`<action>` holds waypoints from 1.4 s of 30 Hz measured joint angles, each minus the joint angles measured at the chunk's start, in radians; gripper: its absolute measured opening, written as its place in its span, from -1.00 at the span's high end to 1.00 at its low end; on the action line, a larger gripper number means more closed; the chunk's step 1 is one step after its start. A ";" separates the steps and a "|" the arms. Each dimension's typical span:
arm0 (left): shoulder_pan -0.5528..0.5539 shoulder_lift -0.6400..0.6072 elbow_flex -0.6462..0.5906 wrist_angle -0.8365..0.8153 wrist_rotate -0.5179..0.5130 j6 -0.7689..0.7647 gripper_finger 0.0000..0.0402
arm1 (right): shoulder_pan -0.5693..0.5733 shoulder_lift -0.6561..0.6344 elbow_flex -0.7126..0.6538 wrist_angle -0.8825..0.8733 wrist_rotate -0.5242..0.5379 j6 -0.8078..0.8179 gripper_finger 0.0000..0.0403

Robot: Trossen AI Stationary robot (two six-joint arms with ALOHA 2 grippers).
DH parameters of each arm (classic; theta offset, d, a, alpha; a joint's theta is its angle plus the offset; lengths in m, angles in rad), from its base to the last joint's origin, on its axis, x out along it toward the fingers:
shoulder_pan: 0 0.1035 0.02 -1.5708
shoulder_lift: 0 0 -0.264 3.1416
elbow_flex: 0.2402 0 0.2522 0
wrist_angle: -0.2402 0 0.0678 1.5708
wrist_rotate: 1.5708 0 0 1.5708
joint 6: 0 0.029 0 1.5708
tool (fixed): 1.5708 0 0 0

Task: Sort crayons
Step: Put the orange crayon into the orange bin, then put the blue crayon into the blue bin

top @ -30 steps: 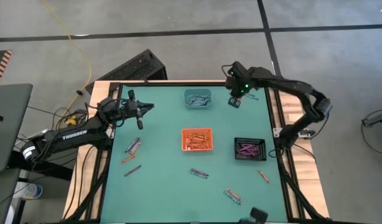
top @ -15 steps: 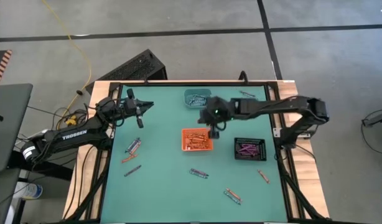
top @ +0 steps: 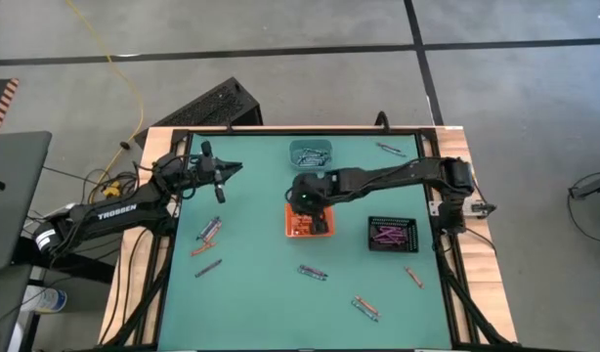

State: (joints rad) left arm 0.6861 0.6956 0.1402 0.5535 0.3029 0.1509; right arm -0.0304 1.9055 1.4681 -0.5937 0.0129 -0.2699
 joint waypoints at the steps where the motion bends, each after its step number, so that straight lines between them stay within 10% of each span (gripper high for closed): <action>1: 0.000 0.000 0.000 -0.003 0.004 0.002 0.90 | 0.003 0.012 0.001 0.005 -0.012 0.000 1.00; 13: 0.000 0.000 0.000 -0.014 0.006 0.038 0.90 | 0.006 0.063 0.001 -0.052 -0.014 0.085 0.98; 28: 0.000 0.000 0.013 -0.045 0.003 -0.072 0.90 | 0.001 0.004 0.012 -0.177 -0.015 0.037 0.50; 42: -0.052 -0.002 0.366 -0.947 -0.065 -0.268 0.90 | -0.051 -0.395 -0.345 0.168 -0.016 -0.019 0.55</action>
State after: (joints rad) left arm 0.6345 0.6937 0.5057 -0.3933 0.2378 -0.1169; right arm -0.0813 1.5107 1.1227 -0.4261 -0.0029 -0.2890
